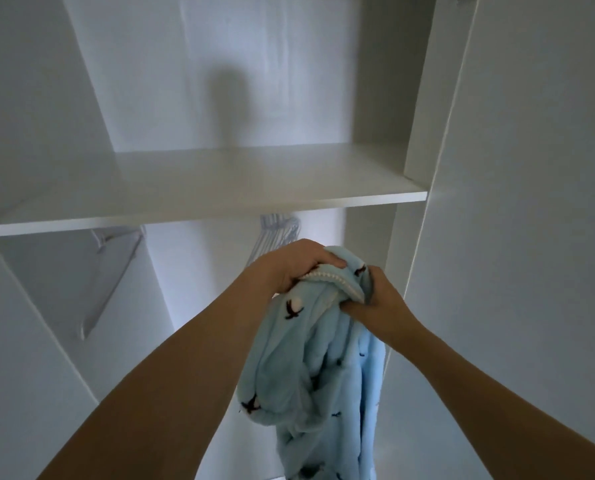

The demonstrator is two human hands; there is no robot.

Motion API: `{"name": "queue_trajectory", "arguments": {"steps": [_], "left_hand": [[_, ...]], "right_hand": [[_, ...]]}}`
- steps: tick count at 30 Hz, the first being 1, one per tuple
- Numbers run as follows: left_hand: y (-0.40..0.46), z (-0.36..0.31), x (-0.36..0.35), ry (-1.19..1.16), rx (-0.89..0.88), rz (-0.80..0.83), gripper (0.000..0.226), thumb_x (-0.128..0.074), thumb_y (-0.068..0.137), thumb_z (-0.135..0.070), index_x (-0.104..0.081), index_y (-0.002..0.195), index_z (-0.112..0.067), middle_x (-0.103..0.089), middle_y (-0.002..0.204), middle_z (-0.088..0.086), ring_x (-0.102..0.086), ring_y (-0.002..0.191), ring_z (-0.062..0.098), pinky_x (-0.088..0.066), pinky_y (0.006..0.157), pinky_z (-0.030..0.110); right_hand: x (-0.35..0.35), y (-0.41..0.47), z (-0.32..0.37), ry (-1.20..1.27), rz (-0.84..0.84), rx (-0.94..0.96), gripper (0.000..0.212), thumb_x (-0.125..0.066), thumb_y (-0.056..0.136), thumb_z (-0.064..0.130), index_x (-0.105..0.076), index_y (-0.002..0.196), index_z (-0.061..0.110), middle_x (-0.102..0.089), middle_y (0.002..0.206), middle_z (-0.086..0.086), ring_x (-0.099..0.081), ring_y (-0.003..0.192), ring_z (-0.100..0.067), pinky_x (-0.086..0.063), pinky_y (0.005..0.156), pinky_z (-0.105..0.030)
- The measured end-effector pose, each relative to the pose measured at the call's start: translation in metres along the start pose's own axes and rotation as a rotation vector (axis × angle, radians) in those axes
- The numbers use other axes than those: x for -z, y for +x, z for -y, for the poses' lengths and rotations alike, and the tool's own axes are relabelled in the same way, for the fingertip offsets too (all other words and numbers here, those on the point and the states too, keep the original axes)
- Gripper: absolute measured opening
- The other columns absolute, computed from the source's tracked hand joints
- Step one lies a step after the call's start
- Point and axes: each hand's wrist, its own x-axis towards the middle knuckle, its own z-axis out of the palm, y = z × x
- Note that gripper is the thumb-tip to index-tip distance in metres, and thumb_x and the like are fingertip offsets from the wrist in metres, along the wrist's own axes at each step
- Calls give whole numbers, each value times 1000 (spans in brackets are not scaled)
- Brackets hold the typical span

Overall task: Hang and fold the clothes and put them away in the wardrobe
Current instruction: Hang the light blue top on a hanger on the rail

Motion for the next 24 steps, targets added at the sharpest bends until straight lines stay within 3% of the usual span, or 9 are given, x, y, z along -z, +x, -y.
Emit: {"name": "queue_trajectory", "arguments": {"steps": [2,5,7,9,13,16,18,20,24], "left_hand": [[5,7,14,56,31,-35,11,-70,82,-20,-72,88,-10,-70,91,11,-65,85,25,-53,78,34],[8,23,41,187,1,-78,21,-58,93,-15,-70,110,-16,-66,111,11,-61,104,26,-50,92,36],[-1,35,64,135,79,-156,23,-54,96,-18,-71,111,-17,-65,117,12,-60,109,29,-49,98,42],[-14,56,91,151,116,-232,21,-54,94,-21,-74,97,-26,-67,113,11,-61,108,31,-50,96,47],[-31,98,140,-66,183,-255,22,-52,94,-25,-72,102,-21,-68,110,10,-63,100,25,-49,95,40],[-27,121,167,-195,250,-216,28,-54,94,-34,-69,105,-14,-69,106,13,-63,92,24,-51,88,38],[-16,128,175,-130,293,-261,28,-52,94,-28,-68,105,-7,-69,93,13,-64,79,24,-54,75,35],[0,132,181,-85,331,-341,23,-52,93,-21,-64,100,-3,-67,84,10,-62,70,23,-54,73,35],[45,128,187,-55,327,-419,14,-51,95,-14,-56,105,-6,-58,93,9,-52,74,20,-46,67,32]], "right_hand": [[-14,17,-1,46,75,6,47,-66,83,7,-36,117,23,-50,100,14,-55,93,-10,-45,74,-18],[-38,41,11,87,223,18,39,-62,86,14,-40,116,23,-52,103,11,-54,94,-5,-43,75,-17],[-55,63,19,13,323,-6,35,-61,83,26,-48,115,22,-57,104,8,-57,98,-12,-45,79,-24],[-78,79,33,-77,438,-14,35,-59,77,33,-53,110,22,-60,104,4,-58,100,-17,-48,85,-32],[-120,101,60,-136,654,-109,27,-61,70,22,-59,95,13,-60,90,-4,-57,86,-22,-47,76,-32],[-134,115,60,-212,669,-273,2,-57,80,8,-57,78,9,-55,76,-6,-52,69,-19,-44,57,-22],[-131,119,52,-292,673,-349,18,-53,84,6,-53,68,14,-51,72,-1,-50,69,-18,-40,50,-17],[-127,119,46,-332,654,-384,24,-51,86,6,-53,64,15,-51,74,1,-50,69,-17,-41,54,-18],[-121,127,36,-269,545,-506,17,-54,84,7,-54,68,11,-55,73,-4,-49,59,-15,-42,50,-20]]}}
